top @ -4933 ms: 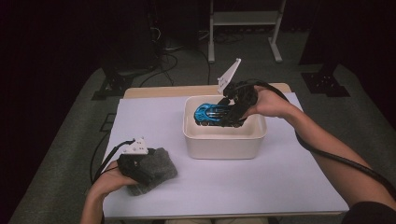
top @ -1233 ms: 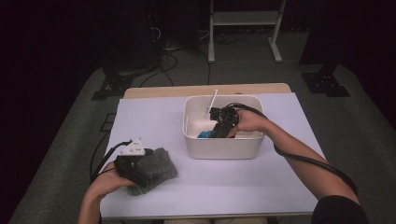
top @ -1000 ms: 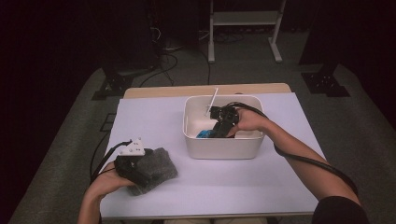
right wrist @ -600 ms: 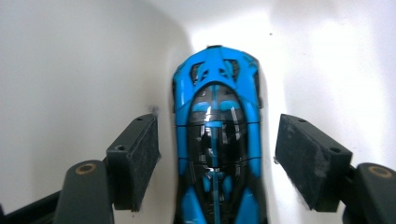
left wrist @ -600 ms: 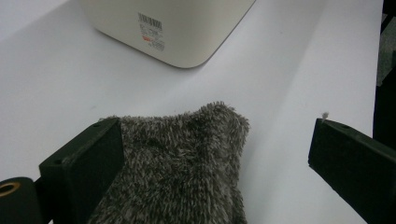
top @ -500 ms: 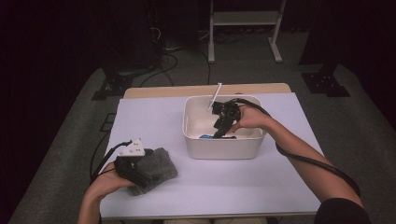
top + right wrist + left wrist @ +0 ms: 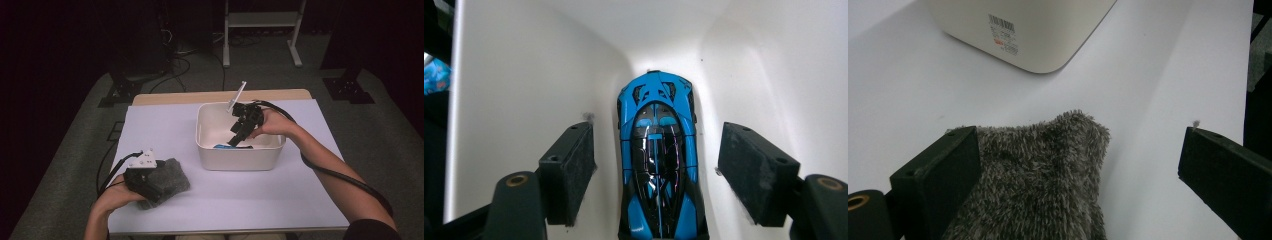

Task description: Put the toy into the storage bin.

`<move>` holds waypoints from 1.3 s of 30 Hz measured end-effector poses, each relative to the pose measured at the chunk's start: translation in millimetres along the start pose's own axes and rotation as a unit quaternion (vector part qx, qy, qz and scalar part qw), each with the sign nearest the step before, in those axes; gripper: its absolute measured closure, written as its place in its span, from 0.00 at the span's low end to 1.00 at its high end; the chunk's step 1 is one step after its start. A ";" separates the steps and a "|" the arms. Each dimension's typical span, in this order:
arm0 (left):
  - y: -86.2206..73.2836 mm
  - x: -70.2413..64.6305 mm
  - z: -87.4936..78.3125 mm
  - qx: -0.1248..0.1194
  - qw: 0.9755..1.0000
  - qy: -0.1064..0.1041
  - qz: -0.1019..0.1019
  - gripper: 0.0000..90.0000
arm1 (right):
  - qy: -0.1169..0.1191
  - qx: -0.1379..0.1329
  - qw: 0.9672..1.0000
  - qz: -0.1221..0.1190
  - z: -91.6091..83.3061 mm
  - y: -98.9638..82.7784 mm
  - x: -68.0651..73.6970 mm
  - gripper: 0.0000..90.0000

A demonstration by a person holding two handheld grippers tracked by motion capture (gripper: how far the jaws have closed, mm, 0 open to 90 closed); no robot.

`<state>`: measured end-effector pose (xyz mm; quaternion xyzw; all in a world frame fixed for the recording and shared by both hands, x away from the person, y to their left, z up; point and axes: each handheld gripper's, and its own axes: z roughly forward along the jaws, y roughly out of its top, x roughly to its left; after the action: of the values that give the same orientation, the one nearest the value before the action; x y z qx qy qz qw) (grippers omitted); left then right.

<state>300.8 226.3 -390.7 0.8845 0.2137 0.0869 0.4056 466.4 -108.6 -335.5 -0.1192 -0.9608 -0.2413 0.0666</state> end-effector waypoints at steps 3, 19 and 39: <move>0.4 -0.4 -0.3 -0.001 1.000 0.001 0.000 0.03 | -0.004 -0.007 1.000 0.002 -6.7 -1.9 2.0 0.33; -2.8 -1.6 0.3 0.002 1.000 0.002 -0.005 0.03 | -0.037 -0.043 0.998 0.011 -49.9 -14.7 21.1 0.32; -8.0 -0.7 4.0 0.005 1.000 0.005 -0.014 0.03 | -0.070 -0.088 0.993 0.036 -101.8 -56.0 41.6 0.34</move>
<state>299.1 227.9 -399.4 0.8830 0.2284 0.0847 0.4011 419.0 -197.1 -263.8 -0.1761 -0.9332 -0.3131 -0.0028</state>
